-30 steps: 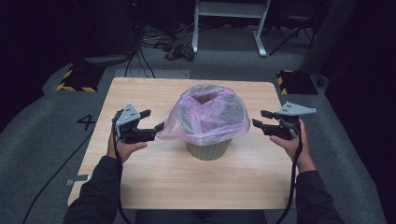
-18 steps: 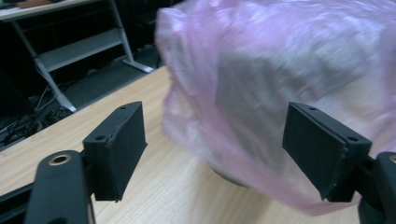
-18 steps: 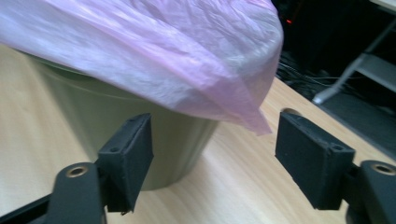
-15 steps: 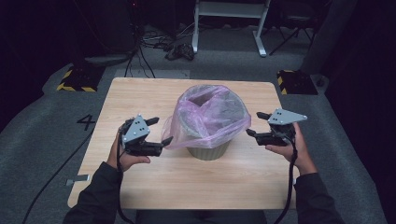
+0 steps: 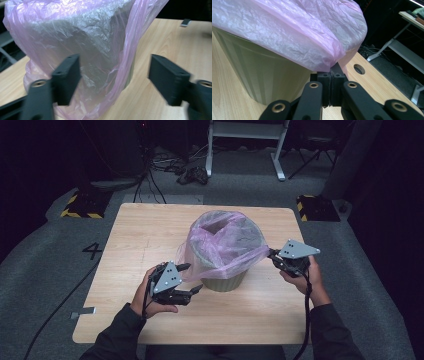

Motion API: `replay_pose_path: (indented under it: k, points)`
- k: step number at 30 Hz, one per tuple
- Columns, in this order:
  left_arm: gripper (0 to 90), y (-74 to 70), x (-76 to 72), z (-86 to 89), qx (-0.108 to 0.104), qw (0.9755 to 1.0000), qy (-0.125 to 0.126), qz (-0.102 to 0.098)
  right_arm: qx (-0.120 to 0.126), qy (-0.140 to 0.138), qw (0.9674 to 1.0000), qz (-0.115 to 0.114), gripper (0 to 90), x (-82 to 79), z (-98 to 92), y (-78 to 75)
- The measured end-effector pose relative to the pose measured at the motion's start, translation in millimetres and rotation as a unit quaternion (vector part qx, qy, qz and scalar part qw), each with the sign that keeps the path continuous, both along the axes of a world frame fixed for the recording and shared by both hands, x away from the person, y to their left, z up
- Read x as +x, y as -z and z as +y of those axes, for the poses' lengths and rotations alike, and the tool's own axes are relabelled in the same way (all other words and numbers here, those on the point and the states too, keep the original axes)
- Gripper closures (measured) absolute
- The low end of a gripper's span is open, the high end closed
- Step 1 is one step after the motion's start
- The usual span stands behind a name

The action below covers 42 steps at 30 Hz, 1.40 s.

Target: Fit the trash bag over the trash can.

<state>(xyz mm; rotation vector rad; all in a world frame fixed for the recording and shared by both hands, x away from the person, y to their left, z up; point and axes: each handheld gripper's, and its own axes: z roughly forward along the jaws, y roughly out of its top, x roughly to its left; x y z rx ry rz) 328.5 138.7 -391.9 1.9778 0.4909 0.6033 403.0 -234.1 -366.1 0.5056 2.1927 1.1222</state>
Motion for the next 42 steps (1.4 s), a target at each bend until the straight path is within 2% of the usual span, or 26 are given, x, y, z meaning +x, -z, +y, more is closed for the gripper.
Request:
replay_pose_path:
  k: [1, 2, 4, 8, 10, 14, 21, 22, 24, 25, 27, 28, 30, 33, 35, 37, 40, 42]
  points:
    - [39.9, 0.0, 1.8, -1.4, 0.006, 0.9999, -0.012, -0.005, 0.002, -0.002, 1.0, 0.001, 90.0, -0.5, -0.4, 0.2]
    - [51.6, 0.2, 3.9, -1.3, 0.003, 1.0, -0.008, -0.005, 0.005, -0.002, 1.0, 0.002, 90.0, -1.0, -0.9, 0.5]
    - [68.2, 1.4, 6.3, -1.1, 0.005, 0.9998, -0.015, -0.012, 0.009, -0.003, 0.9999, 0.007, 90.0, -2.0, -1.2, 2.0]
    - [89.5, 9.9, 11.8, 1.6, 0.008, 0.9999, -0.009, -0.006, 0.001, -0.013, 0.9998, 0.017, 90.0, -6.9, -0.7, 9.8]
    - [90.0, 15.4, 13.9, 3.4, 0.008, 1.0, -0.002, 0.005, -0.001, -0.016, 0.9996, 0.024, 90.0, -8.6, -1.8, 13.7]
    - [90.0, 28.0, 18.4, 0.8, 0.038, 0.9991, -0.007, 0.015, -0.007, -0.02, 0.999, 0.039, 90.0, -9.1, -4.2, 23.8]
    - [89.9, 52.2, 34.7, 1.0, 0.059, 0.9965, -0.023, 0.055, -0.013, -0.011, 0.9957, 0.091, 90.0, 3.3, -5.3, 54.9]
    - [89.8, 55.6, 36.7, 1.7, 0.057, 0.9963, -0.026, 0.06, -0.014, -0.008, 0.995, 0.099, 90.0, 6.0, -5.7, 59.5]
    - [86.9, 61.5, 40.3, 4.2, 0.057, 0.9956, -0.033, 0.067, -0.004, -0.005, 0.9941, 0.108, 90.0, 10.9, -7.9, 67.2]
    - [84.0, 64.1, 41.7, 6.1, 0.049, 0.9956, -0.035, 0.072, -0.002, -0.002, 0.9933, 0.116, 90.0, 13.2, -8.8, 70.5]
    - [69.8, 67.1, 43.1, 10.9, 0.037, 0.995, -0.045, 0.081, 0.007, 0.002, 0.992, 0.126, 90.0, 16.4, -11.0, 74.7]
    - [65.2, 67.3, 42.6, 13.7, 0.032, 0.995, -0.048, 0.081, 0.015, 0.0, 0.9917, 0.128, 90.0, 16.9, -12.7, 75.2]
    - [49.6, 65.4, 41.0, 20.0, 0.017, 0.9945, -0.055, 0.087, 0.024, 0.004, 0.9915, 0.128, 88.8, 16.6, -16.0, 74.3]
    - [29.5, 60.7, 34.7, 30.9, -0.006, 0.9944, -0.059, 0.087, 0.036, 0.01, 0.9905, 0.132, 75.5, 15.4, -22.7, 70.9]
    - [20.6, 57.6, 28.6, 38.8, -0.022, 0.994, -0.058, 0.09, 0.04, 0.001, 0.9897, 0.137, 63.4, 12.5, -27.7, 68.1]
    - [18.0, 55.2, 21.9, 46.9, -0.032, 0.994, -0.054, 0.09, 0.039, 0.002, 0.9893, 0.14, 47.0, 8.9, -32.2, 64.0]
    - [16.2, 53.6, 12.1, 55.8, -0.029, 0.9931, -0.064, 0.095, 0.061, -0.002, 0.9867, 0.151, 34.3, 3.1, -42.2, 57.9]
    - [15.8, 54.9, 6.8, 60.2, -0.016, 0.9927, -0.069, 0.098, 0.069, 0.0, 0.9862, 0.15, 27.6, -1.1, -48.0, 52.6]
